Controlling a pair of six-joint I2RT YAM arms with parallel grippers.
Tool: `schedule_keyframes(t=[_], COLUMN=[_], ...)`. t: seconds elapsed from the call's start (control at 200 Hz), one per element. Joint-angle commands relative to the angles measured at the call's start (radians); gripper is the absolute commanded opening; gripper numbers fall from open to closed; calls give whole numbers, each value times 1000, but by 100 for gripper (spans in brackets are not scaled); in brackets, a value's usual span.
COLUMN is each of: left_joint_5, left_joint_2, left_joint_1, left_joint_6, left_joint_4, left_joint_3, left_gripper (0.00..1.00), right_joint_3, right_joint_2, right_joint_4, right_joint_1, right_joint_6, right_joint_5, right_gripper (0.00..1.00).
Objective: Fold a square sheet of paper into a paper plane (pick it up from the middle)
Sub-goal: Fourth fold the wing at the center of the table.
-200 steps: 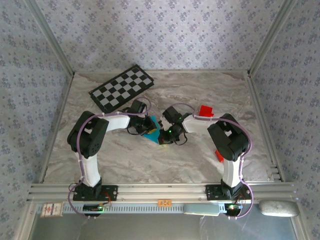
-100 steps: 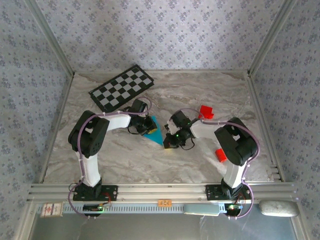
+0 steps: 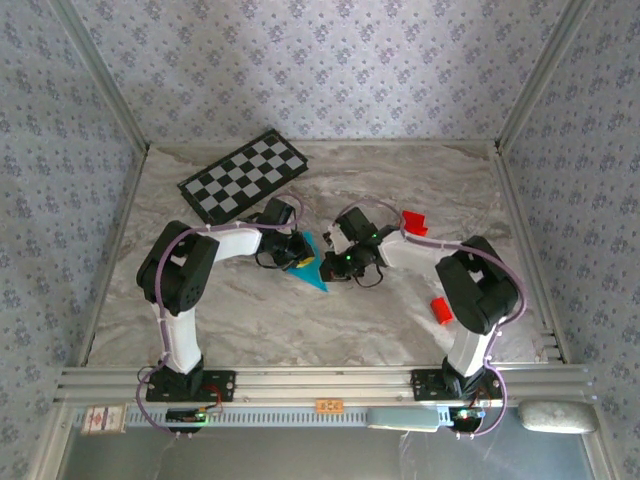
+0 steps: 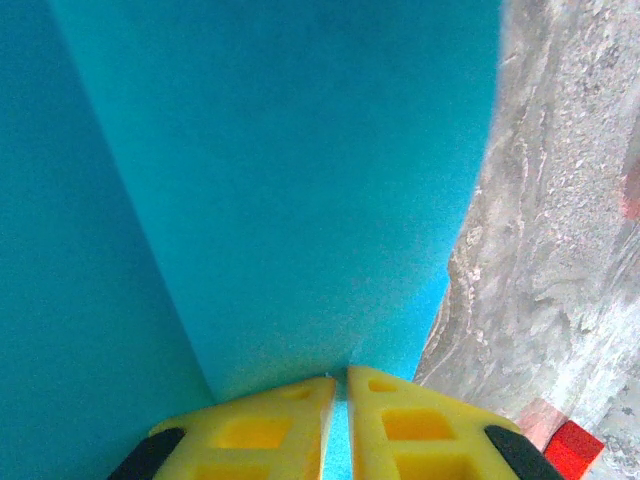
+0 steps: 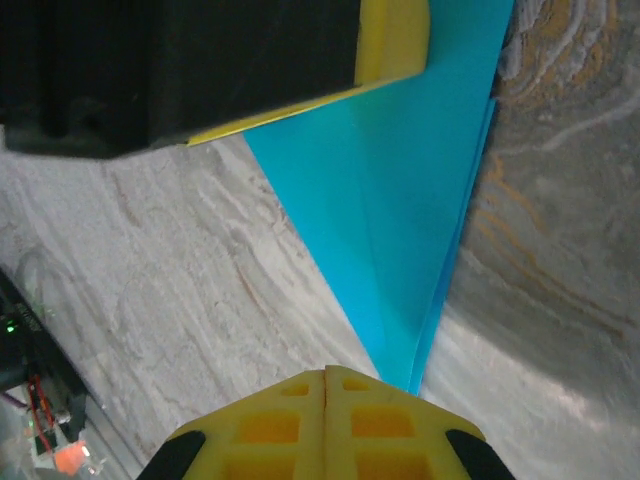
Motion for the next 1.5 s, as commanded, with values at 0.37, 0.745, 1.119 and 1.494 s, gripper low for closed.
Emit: schedule_keyframes(t=[0.37, 0.745, 1.119, 1.494], left_joint_5=[-121, -72, -49, -46], left_joint_2=[95, 26, 35, 59], left_joint_1=[-10, 22, 79, 143], left_joint_6=[-21, 102, 219, 292], left_joint_4=[-141, -50, -47, -50], left_joint_3=[-70, -24, 59, 91], left_gripper=[15, 18, 19, 19], right_joint_3=[50, -24, -36, -54], right_joint_2=[137, 164, 183, 181], right_joint_4=[-20, -128, -198, -190], right_joint_1=[12, -22, -28, -34], right_joint_6=[3, -41, -74, -62], right_joint_5=[87, 87, 118, 110], right_gripper=[3, 2, 2, 2])
